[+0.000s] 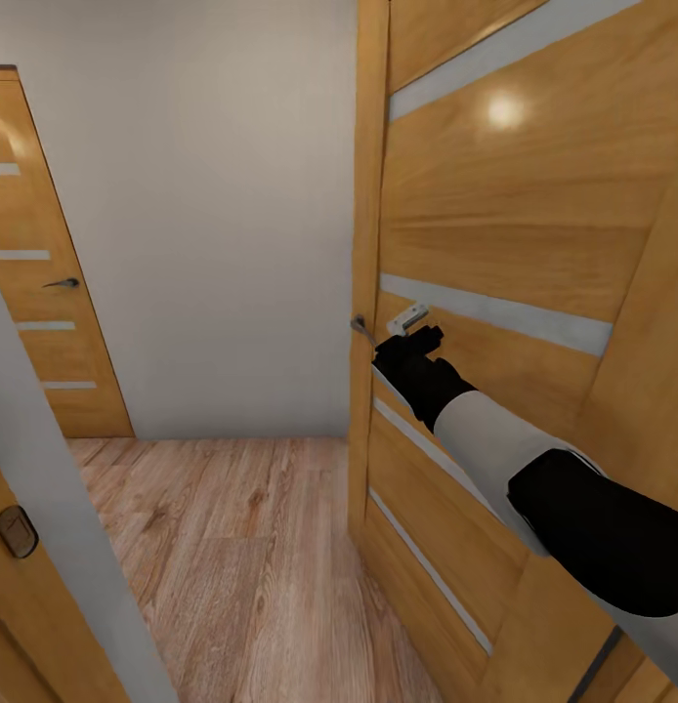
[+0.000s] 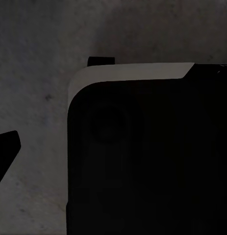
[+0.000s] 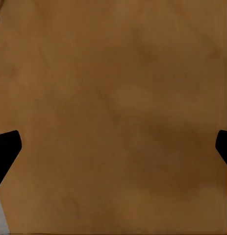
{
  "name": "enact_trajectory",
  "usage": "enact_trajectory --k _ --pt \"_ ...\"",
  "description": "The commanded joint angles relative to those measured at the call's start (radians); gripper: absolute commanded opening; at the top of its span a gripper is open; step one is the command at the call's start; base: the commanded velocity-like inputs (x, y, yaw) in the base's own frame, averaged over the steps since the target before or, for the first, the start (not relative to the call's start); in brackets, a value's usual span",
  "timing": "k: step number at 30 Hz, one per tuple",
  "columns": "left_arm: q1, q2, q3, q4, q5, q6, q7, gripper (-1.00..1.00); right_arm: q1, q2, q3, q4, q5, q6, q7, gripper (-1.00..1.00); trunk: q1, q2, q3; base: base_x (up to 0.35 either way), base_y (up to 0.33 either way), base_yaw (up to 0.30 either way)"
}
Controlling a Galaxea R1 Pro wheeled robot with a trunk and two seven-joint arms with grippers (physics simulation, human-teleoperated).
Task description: Move the two storage containers from the living room to the garage. In the garage, place one container on the floor and stack the other container on top of it (either order is fine).
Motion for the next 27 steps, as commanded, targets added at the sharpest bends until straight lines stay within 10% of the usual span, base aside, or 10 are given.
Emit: enact_trajectory --k 1,27 --pt "0.0 0.0 0.001 0.0 0.002 -0.003 0.0 1.0 -0.003 0.0 0.002 0.053 -0.006 0.001 -0.008 1.0 0.0 0.0 -0.001 0.0 0.0 0.0" --pt "0.0 0.0 0.001 0.0 0.002 -0.003 0.0 1.0 -0.034 0.0 -0.008 0.146 -0.013 -0.061 -0.007 1.0 0.0 0.0 -0.001 0.0 0.0 0.0"
